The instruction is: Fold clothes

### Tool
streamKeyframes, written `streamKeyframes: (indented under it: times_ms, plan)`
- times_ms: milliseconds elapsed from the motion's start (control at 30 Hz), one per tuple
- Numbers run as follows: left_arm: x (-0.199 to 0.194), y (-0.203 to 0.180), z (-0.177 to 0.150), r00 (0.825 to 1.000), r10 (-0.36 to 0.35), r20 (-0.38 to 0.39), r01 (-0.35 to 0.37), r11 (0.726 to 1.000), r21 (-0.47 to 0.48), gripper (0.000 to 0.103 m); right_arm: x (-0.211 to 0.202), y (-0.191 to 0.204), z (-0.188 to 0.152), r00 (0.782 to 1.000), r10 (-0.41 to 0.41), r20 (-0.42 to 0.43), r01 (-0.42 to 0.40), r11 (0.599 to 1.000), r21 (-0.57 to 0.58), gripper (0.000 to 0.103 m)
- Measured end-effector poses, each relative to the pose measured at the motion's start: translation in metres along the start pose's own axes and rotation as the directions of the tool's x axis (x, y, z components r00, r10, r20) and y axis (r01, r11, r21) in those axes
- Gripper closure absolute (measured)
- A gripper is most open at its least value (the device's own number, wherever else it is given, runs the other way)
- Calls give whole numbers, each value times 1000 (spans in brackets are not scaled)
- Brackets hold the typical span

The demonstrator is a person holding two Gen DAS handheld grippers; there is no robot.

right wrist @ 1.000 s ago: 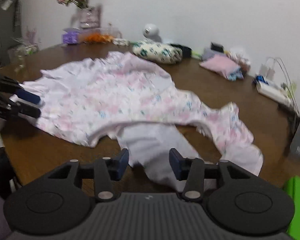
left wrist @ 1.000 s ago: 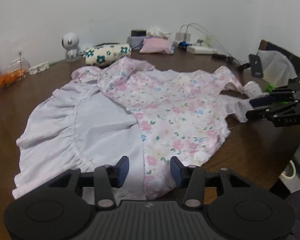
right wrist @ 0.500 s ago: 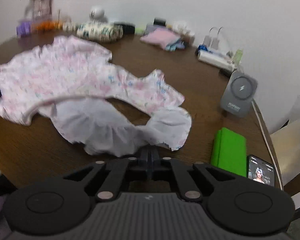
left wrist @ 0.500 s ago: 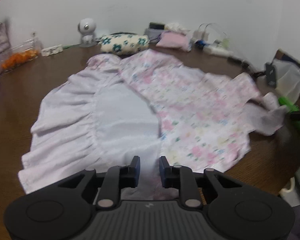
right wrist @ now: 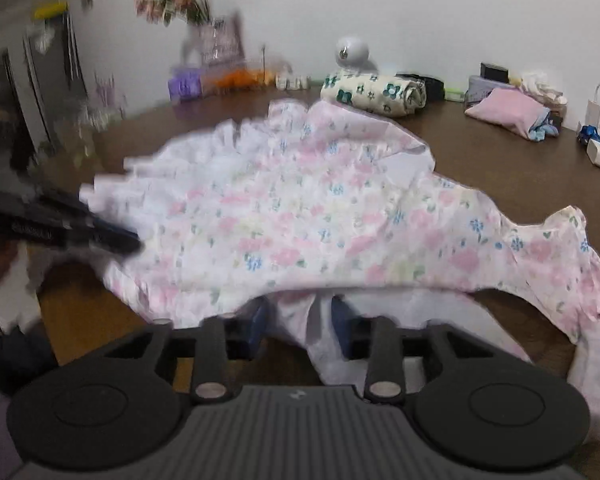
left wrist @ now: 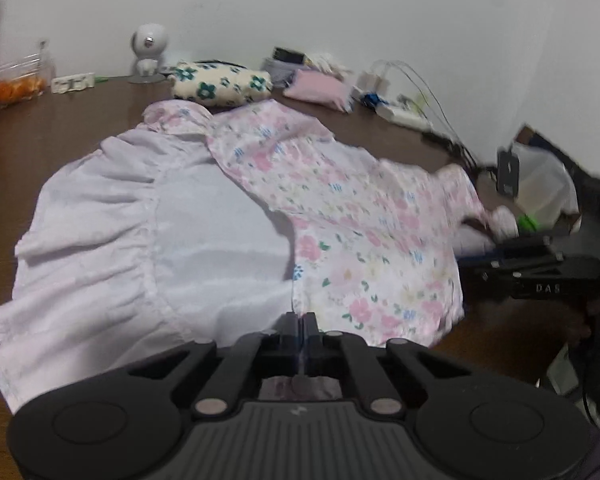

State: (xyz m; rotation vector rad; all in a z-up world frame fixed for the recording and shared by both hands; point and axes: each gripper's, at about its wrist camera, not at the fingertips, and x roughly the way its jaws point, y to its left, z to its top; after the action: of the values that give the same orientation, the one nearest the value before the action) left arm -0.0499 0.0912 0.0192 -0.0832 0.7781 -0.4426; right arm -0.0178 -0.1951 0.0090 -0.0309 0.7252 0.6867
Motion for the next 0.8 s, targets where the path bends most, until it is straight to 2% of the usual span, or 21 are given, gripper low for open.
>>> streamKeyframes:
  times_ms: [33,67,167,200,233,300,333,367,400,433,500,533,600,633,700,733,767,800]
  plan:
    - [-1,2,1,1000,5,11,-5,1000,-10,103,-2,-5,-1,999,43,-14,-43,999,17,102]
    - [-1,3,2,1000,11,15,-11,1000,-16,103,-9,-4,-4,997,73,-10,-73,997,-12,102]
    - [-3,5,3,999,32,21,-32,999,-26,103,-50,15,-26,982,185,40,-171,958,-232,103]
    - [-4,6,4,999,37,23,-36,999,-30,103,-63,18,-33,975,219,26,-204,942,-268,103]
    - [-8,7,4,999,29,32,-28,999,-41,103,-74,20,-40,972,236,9,-223,927,-301,103]
    - [-16,10,5,998,1,56,3,998,-64,103,-84,24,-50,978,208,-20,-202,919,-339,102]
    - [-19,11,6,998,-7,68,12,998,-68,103,-84,21,-49,984,181,-1,-172,932,-321,97]
    - [-22,10,7,997,-9,75,15,997,-71,103,-83,19,-48,988,153,17,-141,943,-302,85]
    - [-24,10,8,997,-12,80,18,997,-72,103,-81,17,-45,991,129,33,-115,952,-283,77]
    - [-24,10,8,997,-17,73,22,997,-68,102,-73,16,-40,993,112,46,-96,960,-264,64]
    - [-20,11,6,998,-34,48,37,997,-62,99,-57,16,-31,995,82,64,-65,970,-236,62]
    - [-19,12,4,998,-44,41,46,997,-58,89,-49,19,-28,995,87,53,-72,968,-242,62]
    - [-15,13,0,998,-55,27,56,997,-49,77,-31,23,-22,993,113,23,-104,966,-238,57]
    - [-13,12,-1,998,-58,24,59,997,-42,76,-23,24,-19,992,126,12,-120,968,-221,54]
    - [-8,11,-3,997,-79,11,79,996,-28,78,-15,24,-17,988,151,26,-142,967,-211,42]
    - [-5,10,-2,996,-90,0,90,996,-20,94,-12,23,-15,987,159,34,-149,968,-202,29]
    - [-3,8,-1,995,-101,-9,101,995,-13,103,-11,21,-12,985,170,43,-160,971,-176,19]
    - [-2,8,2,993,-119,-12,118,993,-8,102,-9,18,-8,982,183,54,-174,975,-137,17]
